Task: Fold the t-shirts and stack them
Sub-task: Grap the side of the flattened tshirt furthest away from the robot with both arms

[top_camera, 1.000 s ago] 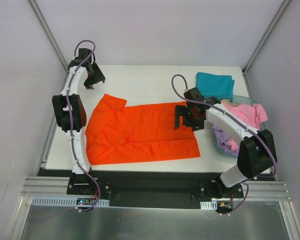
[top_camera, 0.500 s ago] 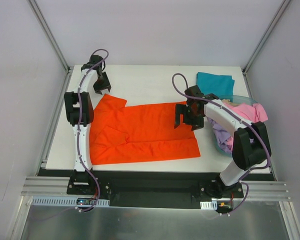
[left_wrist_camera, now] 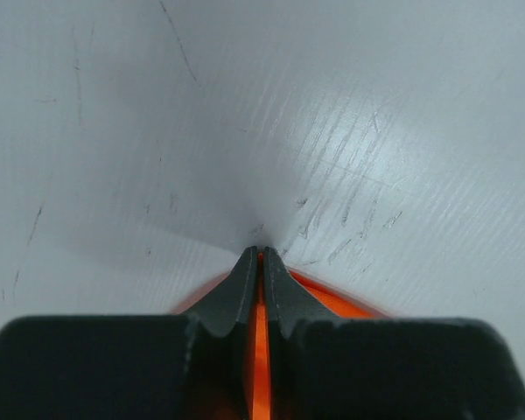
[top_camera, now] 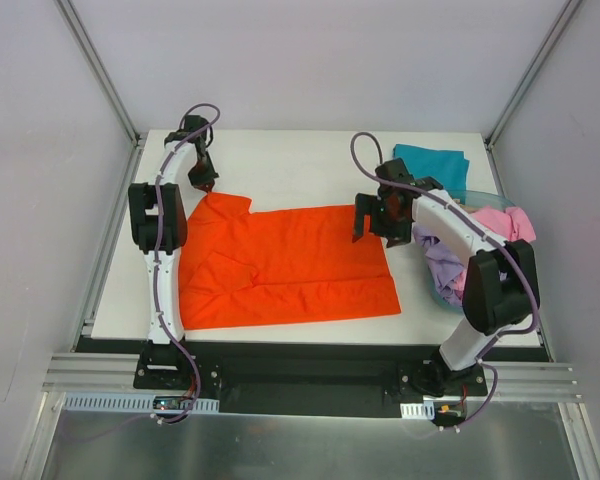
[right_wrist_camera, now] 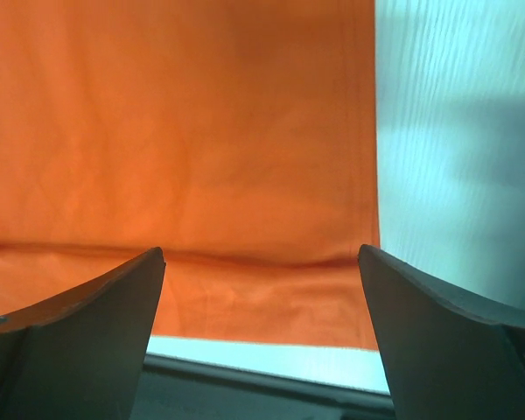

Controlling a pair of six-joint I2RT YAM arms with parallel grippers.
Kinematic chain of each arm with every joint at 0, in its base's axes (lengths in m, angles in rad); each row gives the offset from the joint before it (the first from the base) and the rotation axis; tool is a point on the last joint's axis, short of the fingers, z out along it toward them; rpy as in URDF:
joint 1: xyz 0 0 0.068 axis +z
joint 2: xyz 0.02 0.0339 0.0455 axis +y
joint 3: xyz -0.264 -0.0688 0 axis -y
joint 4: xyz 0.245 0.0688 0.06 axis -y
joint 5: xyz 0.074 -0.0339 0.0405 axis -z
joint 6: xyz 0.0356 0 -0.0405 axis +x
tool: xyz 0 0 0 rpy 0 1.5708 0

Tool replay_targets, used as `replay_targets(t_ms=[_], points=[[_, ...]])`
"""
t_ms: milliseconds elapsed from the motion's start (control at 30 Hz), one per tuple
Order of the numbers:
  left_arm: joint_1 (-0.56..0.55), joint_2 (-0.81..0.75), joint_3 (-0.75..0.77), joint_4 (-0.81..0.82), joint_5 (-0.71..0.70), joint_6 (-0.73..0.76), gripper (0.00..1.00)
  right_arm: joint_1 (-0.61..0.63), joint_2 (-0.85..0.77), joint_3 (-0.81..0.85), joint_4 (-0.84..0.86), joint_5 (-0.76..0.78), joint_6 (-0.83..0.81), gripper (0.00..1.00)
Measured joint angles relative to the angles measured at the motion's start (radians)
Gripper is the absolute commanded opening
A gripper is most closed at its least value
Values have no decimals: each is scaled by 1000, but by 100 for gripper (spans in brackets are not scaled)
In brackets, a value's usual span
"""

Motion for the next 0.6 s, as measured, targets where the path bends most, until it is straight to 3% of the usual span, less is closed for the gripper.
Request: replay_targets(t_ms=[533,600], points=[[-15,-64,-53,-32,9,2,0,-62,524,637,-20,127,-74,99],[-21,-87,-65,-34,8,2,0,-71,611,759,-40,134,-87,94]])
